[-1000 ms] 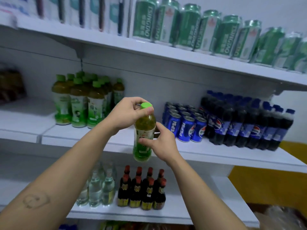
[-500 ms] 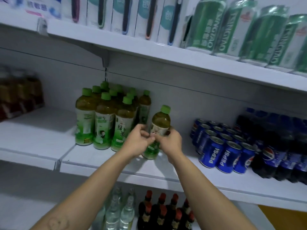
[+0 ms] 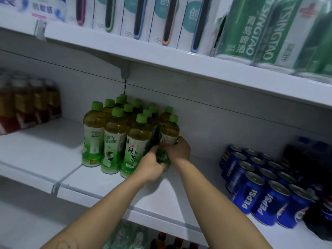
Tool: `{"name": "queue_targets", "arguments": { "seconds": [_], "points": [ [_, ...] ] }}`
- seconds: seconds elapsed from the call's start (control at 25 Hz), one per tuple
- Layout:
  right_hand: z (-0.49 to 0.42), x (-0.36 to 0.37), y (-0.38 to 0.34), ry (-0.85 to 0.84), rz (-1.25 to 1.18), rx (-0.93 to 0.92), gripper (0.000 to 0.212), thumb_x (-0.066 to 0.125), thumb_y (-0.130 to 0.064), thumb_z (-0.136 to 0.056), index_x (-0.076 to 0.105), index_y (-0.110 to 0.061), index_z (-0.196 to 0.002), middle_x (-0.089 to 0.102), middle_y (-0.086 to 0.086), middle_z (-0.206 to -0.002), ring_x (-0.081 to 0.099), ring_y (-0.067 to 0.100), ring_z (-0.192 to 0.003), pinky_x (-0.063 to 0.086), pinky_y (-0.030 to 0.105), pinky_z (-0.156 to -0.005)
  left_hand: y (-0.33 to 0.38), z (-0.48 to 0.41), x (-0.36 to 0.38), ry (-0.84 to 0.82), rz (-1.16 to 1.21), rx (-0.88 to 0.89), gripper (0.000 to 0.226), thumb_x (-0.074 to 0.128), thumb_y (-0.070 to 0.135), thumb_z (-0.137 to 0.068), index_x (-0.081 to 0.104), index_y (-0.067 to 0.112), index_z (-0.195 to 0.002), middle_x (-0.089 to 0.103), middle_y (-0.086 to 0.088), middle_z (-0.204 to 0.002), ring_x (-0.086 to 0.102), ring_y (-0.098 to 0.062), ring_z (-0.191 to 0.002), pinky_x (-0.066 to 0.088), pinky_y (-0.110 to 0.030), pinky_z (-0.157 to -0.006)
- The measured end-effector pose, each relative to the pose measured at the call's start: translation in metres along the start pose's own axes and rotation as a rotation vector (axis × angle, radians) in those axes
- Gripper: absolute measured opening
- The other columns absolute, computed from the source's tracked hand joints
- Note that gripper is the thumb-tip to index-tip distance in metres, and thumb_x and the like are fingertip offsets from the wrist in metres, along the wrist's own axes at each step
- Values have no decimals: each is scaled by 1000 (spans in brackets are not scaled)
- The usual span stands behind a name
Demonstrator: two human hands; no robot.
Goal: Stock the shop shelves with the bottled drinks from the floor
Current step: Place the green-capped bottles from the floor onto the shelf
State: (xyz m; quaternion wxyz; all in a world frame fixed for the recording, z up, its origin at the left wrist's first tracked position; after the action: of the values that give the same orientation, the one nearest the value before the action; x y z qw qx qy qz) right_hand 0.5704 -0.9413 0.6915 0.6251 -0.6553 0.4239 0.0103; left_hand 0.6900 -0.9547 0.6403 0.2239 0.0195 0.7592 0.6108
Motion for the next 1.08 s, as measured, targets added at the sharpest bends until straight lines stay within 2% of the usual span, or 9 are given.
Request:
{"name": "queue_targets", "arguments": {
  "seconds": [0.16, 0.28, 0.6, 0.88, 1.08],
  "points": [
    [-24, 7, 5, -72, -60, -66, 24, 74, -24, -83, 56, -19, -99, 64, 2, -104, 62, 25, -104, 45, 27, -80, -6, -8, 3, 64, -32, -43, 78, 76, 30, -75, 38, 26, -143, 53, 8, -133, 50, -20, -126, 40, -41, -110],
    [-42, 13, 13, -78, -83, -26, 33, 73, -24, -83, 61, -15, -112, 66, 8, -119, 62, 28, -110, 49, 30, -87, -13, -16, 5, 121, -58, -68, 82, 72, 42, -68, 38, 31, -142, 54, 1, -139, 50, -22, -129, 41, -41, -109],
    [-62, 24, 11, -123, -117, 9, 43, 76, -23, -83, 58, -11, -120, 62, 11, -127, 58, 29, -117, 47, 30, -90, -1, -26, 4, 195, -212, -49, 62, 75, 34, -80, 48, 24, -135, 58, -1, -134, 52, -20, -123, 42, -37, -107],
    [-63, 26, 12, -135, -145, 20, 53, 83, -26, -75, 56, -11, -117, 64, 11, -123, 61, 28, -113, 52, 33, -89, -10, -33, 12, 178, -264, -54, 69, 70, 37, -85, 38, 22, -144, 48, -3, -145, 41, -21, -136, 34, -37, -114],
    [-62, 26, 9, -134, -121, 39, 52, 82, -31, -75, 57, -11, -115, 65, 10, -121, 62, 28, -111, 49, 29, -82, 9, -33, 9, 158, -240, -11, 72, 68, 20, -88, 30, 19, -148, 41, -4, -150, 37, -22, -139, 31, -28, -113]
  ]
}}
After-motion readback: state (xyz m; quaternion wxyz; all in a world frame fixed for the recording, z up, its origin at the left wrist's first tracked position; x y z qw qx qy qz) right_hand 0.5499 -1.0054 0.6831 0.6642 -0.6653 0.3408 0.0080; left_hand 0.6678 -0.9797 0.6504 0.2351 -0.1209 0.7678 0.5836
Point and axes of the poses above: each hand's wrist, its own z-axis away from the middle knuckle, its own x-axis out of the palm, y = z × x, the point moved 6 cm from there along -z, towards the middle knuckle
